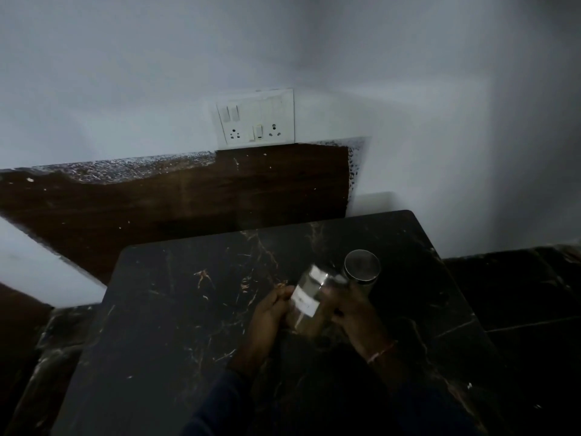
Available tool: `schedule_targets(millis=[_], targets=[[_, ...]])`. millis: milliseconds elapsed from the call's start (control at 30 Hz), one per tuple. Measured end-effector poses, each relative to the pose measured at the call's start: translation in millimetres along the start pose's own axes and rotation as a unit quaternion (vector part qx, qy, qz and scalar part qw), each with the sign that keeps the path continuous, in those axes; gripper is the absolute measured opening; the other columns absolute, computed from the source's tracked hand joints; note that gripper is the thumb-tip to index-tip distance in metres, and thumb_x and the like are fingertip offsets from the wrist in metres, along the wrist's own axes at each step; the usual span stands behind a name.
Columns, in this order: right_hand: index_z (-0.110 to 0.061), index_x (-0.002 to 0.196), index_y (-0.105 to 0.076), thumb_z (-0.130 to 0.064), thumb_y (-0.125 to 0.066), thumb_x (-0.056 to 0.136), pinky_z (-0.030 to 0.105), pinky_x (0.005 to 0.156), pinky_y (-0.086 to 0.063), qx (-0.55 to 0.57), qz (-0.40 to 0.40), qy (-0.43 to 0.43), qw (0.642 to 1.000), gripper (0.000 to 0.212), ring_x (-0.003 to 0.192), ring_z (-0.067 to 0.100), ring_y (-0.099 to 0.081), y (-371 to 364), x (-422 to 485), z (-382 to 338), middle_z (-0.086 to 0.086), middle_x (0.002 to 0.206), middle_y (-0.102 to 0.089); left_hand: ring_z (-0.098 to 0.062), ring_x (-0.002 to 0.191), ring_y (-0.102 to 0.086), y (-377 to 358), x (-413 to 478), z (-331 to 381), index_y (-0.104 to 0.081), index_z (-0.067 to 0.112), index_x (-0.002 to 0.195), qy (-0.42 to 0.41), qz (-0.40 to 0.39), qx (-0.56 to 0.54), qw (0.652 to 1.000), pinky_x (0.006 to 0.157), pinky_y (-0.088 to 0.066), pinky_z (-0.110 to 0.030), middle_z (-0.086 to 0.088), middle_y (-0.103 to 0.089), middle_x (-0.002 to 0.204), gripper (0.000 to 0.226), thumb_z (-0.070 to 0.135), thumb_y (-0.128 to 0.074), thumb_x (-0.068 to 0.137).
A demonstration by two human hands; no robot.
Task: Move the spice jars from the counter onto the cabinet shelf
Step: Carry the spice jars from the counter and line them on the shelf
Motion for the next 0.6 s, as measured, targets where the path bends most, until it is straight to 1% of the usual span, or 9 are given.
schedule_targets(millis=[33, 67, 133, 200, 267, 333, 433, 500, 600], targets=[[-0.013, 0.116, -0.064, -0.017, -0.063, 0.088, 0.043, 0.088, -0.055, 0.057, -0.017, 0.006, 0.998, 0.029, 0.107, 0.029, -0.067, -4, -2, -6, 0.01, 0.116, -0.07, -0.028, 0.103, -0.068, -1, -4, 3, -0.065, 0.02, 0.112, 0.017, -0.021, -0.026, 0.999, 0.083, -0.056, -0.041, -0.005, -0.072, 0.109, 0.023, 0.022, -0.049, 0.096], [-0.014, 0.115, -0.067, -0.021, -0.061, 0.087, 0.047, 0.09, -0.053, 0.099, -0.024, 0.004, 0.995, 0.029, 0.11, 0.034, -0.066, -5, -2, -9, 0.014, 0.117, -0.07, -0.03, 0.106, -0.066, -4, -6, 4, -0.062, 0.02, 0.118, 0.039, -0.039, -0.054, 0.997, 0.083, -0.056, -0.043, -0.009, -0.07, 0.115, 0.028, 0.031, -0.052, 0.094], [-0.012, 0.12, -0.064, -0.03, -0.052, 0.091, 0.046, 0.089, -0.052, 0.142, -0.025, 0.003, 0.989, 0.036, 0.111, 0.035, -0.063, -15, -2, -11, 0.017, 0.12, -0.068, -0.034, 0.109, -0.064, -9, -11, 6, -0.056, 0.016, 0.126, 0.06, -0.051, -0.087, 0.993, 0.08, -0.056, -0.043, -0.017, -0.065, 0.122, 0.044, 0.039, -0.058, 0.088], [-0.01, 0.129, -0.058, -0.032, -0.042, 0.099, 0.044, 0.087, -0.052, 0.158, -0.007, 0.003, 0.987, 0.041, 0.11, 0.033, -0.062, -25, -3, -12, 0.018, 0.125, -0.064, -0.03, 0.104, -0.067, -12, -13, 13, -0.053, 0.015, 0.128, 0.023, -0.032, -0.061, 0.997, 0.074, -0.057, -0.037, -0.016, -0.063, 0.121, 0.047, 0.037, -0.061, 0.087], [-0.01, 0.133, -0.055, -0.035, -0.041, 0.1, 0.044, 0.085, -0.053, 0.159, 0.008, 0.006, 0.987, 0.043, 0.109, 0.033, -0.062, -35, -5, -11, 0.019, 0.126, -0.063, -0.023, 0.092, -0.072, -11, -16, 17, -0.055, 0.017, 0.125, -0.014, 0.008, -0.036, 0.999, 0.067, -0.058, -0.03, -0.012, -0.066, 0.115, 0.038, 0.03, -0.058, 0.089], [-0.014, 0.131, -0.056, -0.038, -0.043, 0.1, 0.042, 0.081, -0.055, 0.15, 0.008, 0.006, 0.989, 0.042, 0.105, 0.03, -0.065, -42, -10, -10, 0.015, 0.121, -0.065, -0.02, 0.086, -0.073, -10, -20, 18, -0.056, 0.02, 0.121, -0.021, 0.023, -0.041, 0.999, 0.067, -0.059, -0.032, -0.01, -0.067, 0.11, 0.029, 0.027, -0.054, 0.093], [-0.026, 0.122, -0.059, -0.041, -0.045, 0.099, 0.04, 0.079, -0.056, 0.107, -0.004, 0.006, 0.994, 0.031, 0.101, 0.023, -0.066, -50, -17, -14, 0.006, 0.114, -0.066, -0.024, 0.089, -0.071, -4, -27, 20, -0.057, 0.017, 0.116, -0.011, 0.03, -0.042, 0.999, 0.075, -0.059, -0.037, -0.011, -0.067, 0.108, 0.026, 0.031, -0.05, 0.095], [-0.034, 0.109, -0.061, -0.045, -0.049, 0.095, 0.046, 0.087, -0.055, 0.072, 0.005, -0.001, 0.997, 0.022, 0.104, 0.024, -0.065, -53, -21, -14, 0.005, 0.116, -0.065, -0.027, 0.094, -0.069, 3, -27, 20, -0.056, 0.014, 0.116, -0.001, 0.031, -0.029, 0.999, 0.073, -0.06, -0.036, -0.014, -0.065, 0.112, 0.029, 0.034, -0.049, 0.095], [-0.035, 0.101, -0.064, -0.046, -0.05, 0.095, 0.051, 0.094, -0.053, 0.045, 0.014, -0.004, 0.999, 0.018, 0.103, 0.027, -0.067, -57, -23, -13, 0.006, 0.111, -0.068, -0.028, 0.097, -0.068, 8, -28, 21, -0.055, 0.011, 0.119, 0.007, 0.021, -0.003, 1.0, 0.073, -0.058, -0.034, -0.016, -0.064, 0.115, 0.036, 0.037, -0.046, 0.096]])
Point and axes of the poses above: each hand's wrist, its own x-axis towards the middle knuckle, its own y-axis out of the back of the hand, z = x × y, the point moved 5 cm from there along x, towards the middle knuckle
